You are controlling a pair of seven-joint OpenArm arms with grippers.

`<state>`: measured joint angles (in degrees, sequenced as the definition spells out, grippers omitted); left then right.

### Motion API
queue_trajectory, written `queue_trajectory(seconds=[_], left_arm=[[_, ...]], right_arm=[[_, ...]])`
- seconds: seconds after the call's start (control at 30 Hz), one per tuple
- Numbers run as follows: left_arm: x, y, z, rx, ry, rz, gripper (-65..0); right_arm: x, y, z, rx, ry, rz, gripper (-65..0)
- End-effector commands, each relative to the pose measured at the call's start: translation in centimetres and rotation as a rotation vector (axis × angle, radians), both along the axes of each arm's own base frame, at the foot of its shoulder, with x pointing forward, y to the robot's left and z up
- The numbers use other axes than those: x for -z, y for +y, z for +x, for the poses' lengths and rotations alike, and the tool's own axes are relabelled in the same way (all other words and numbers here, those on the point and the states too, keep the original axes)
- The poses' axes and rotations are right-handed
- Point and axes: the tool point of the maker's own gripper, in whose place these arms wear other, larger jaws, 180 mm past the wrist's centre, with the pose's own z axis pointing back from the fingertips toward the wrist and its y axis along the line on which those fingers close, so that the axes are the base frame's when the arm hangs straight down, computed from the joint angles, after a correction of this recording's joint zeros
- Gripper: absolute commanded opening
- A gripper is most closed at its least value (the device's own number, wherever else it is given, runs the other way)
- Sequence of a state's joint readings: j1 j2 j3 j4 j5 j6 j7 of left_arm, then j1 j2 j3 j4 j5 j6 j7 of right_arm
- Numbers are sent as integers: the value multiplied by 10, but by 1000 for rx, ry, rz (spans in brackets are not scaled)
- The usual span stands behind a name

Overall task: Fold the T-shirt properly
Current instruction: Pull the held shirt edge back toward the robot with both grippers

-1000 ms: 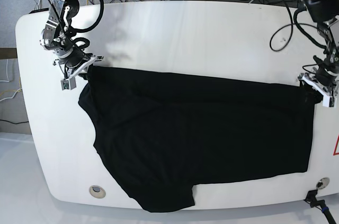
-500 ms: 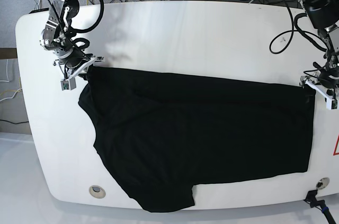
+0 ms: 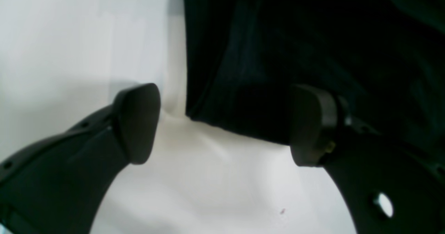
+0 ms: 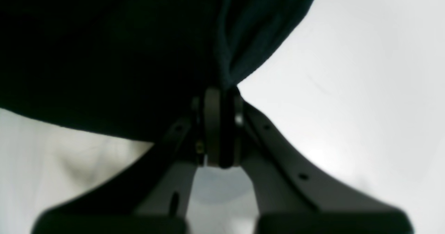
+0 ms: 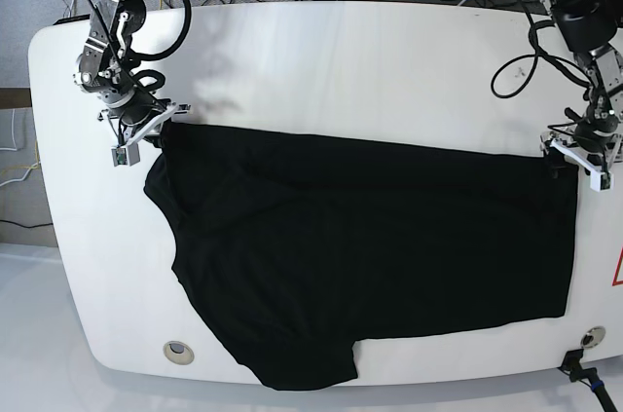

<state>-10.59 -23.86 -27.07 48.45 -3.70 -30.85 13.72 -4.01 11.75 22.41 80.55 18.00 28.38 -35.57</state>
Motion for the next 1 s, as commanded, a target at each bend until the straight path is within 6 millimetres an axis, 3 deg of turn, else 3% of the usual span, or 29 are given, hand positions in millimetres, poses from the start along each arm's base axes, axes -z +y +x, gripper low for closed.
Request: queue_trajectory(seconds=[0.0, 0.13, 0.37, 0.43, 0.6, 0.77, 0.97], left_arm=[[-8, 5, 4, 7, -7, 19, -124], [-5, -6, 6, 53, 3, 11, -160], [-5, -6, 6, 52, 2, 10, -504], [-5, -6, 6, 52, 2, 10, -551], [-5, -7, 5, 56, 2, 13, -559], [3, -7, -15, 72, 35, 38, -559], [16, -9, -55, 114, 103, 90, -559]], right_arm=[[5, -5, -6, -11, 47, -35, -650], [5, -5, -6, -11, 47, -35, -650], [5, -5, -6, -11, 45, -36, -650], [5, -5, -6, -11, 45, -34, -650], [6, -4, -13, -14, 51, -33, -650], [1, 1, -29, -32, 47, -52, -650], [10, 10, -74, -42, 103, -57, -650]])
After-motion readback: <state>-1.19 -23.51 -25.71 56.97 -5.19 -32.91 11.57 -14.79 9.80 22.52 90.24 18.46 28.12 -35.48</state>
